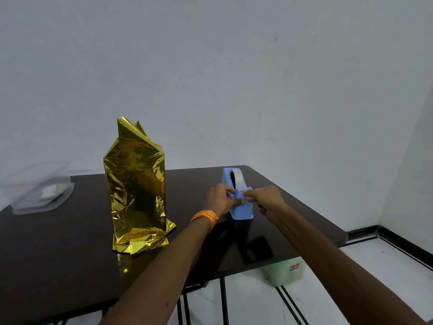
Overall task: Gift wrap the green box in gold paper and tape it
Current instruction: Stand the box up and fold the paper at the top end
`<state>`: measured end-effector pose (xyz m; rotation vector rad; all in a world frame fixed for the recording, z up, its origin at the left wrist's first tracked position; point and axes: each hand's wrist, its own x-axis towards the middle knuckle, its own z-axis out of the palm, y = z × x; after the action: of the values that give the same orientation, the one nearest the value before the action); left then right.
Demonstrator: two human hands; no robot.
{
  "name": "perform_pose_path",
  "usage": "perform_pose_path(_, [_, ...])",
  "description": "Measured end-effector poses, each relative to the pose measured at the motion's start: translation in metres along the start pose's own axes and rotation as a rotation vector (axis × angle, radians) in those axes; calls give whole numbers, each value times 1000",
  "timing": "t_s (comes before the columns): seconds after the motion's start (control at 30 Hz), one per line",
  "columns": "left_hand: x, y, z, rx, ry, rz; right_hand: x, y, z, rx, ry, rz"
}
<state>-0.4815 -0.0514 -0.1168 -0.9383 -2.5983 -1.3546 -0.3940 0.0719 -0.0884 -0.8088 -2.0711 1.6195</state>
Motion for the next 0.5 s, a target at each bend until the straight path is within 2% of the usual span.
perform_pose_path(0.13, [-1, 2, 0, -3, 2, 0, 1, 4, -4, -123, 3, -96])
perform_pose_path(0.2, [-1, 1, -1, -5, -6, -5, 2, 3, -9, -277, -14, -186])
perform_pose_path(0.3, [-1, 0, -1, 2, -3, -2, -5, 10, -12, -525, 6, -227])
perform_pose_path(0.4, [-2, -1, -5, 42, -66, 17, -13, 18, -19, -446, 84, -360])
perform_pose_path(0.5, [-5, 0, -14, 137, -160, 20, -22, 2, -25, -333, -12, -438])
